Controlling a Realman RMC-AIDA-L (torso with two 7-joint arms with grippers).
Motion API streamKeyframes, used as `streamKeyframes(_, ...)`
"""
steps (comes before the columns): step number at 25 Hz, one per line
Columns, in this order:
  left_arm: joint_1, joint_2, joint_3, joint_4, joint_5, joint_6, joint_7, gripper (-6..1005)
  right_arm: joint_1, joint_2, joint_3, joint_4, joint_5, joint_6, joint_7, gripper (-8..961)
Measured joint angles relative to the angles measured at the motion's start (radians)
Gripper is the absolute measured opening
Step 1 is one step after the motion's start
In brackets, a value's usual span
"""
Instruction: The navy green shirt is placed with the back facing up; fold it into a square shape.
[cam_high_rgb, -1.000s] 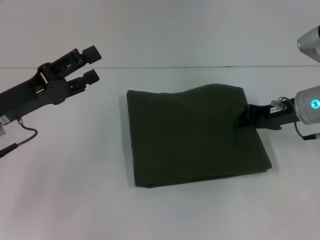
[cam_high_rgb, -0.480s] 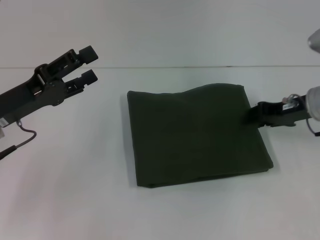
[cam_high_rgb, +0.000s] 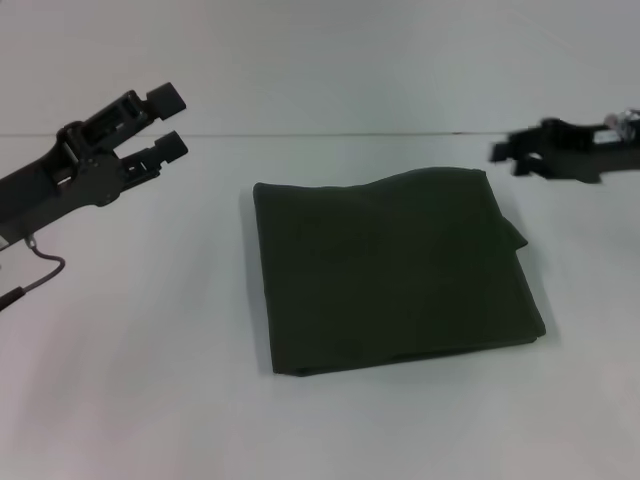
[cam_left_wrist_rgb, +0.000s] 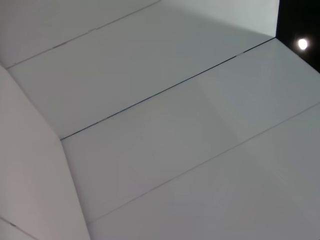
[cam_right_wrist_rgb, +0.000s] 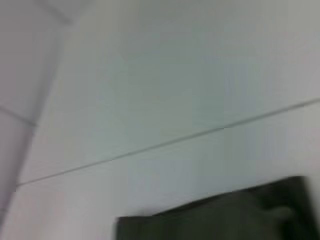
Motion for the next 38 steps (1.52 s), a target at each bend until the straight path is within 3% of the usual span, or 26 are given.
streamKeyframes(3, -0.005, 0.001, -0.003, 0.0, -0.001, 0.001, -0.002, 944, 0.024, 0.0, -0.013, 0.048, 0.008, 0.01, -0.01, 442)
streamKeyframes(7, -0.009, 0.0, -0.007, -0.001, -0.002, -0.002, -0.002, 944, 0.068, 0.015, -0.061, 0.162, -0.018, 0.135, -0.023, 443)
streamKeyframes(14, -0.012, 0.001, -0.008, -0.004, -0.004, -0.011, -0.004, 943, 0.069, 0.067, -0.113, 0.205, -0.036, 0.353, -0.062, 442)
streamKeyframes(18, -0.015, 0.001, -0.007, -0.008, -0.004, -0.014, -0.001, 943, 0.071, 0.068, -0.125, 0.226, -0.075, 0.456, -0.052, 442)
streamKeyframes(22, -0.015, 0.002, -0.012, -0.008, -0.004, -0.016, -0.001, 943, 0.078, 0.056, -0.122, 0.242, -0.082, 0.496, -0.05, 443)
streamKeyframes(26, -0.011, 0.006, -0.022, -0.005, -0.003, -0.012, -0.002, 942, 0.043, 0.05, -0.087, 0.089, -0.053, 0.32, -0.047, 442)
streamKeyframes(30, 0.0, 0.024, 0.007, -0.004, 0.021, 0.007, -0.013, 942, -0.057, 0.038, -0.026, -0.106, 0.066, 0.067, -0.084, 442)
streamKeyframes(34, 0.026, 0.067, 0.098, -0.002, 0.125, 0.043, -0.061, 941, -0.174, 0.002, 0.075, -0.117, 0.274, -0.124, -0.233, 491)
streamKeyframes(36, 0.039, 0.073, 0.115, -0.003, 0.174, 0.052, -0.079, 941, -0.234, -0.017, 0.122, -0.082, 0.347, -0.184, -0.296, 516)
streamKeyframes(38, 0.061, 0.06, 0.115, -0.002, 0.198, 0.041, -0.097, 941, -0.312, -0.036, 0.187, -0.024, 0.41, -0.247, -0.373, 541)
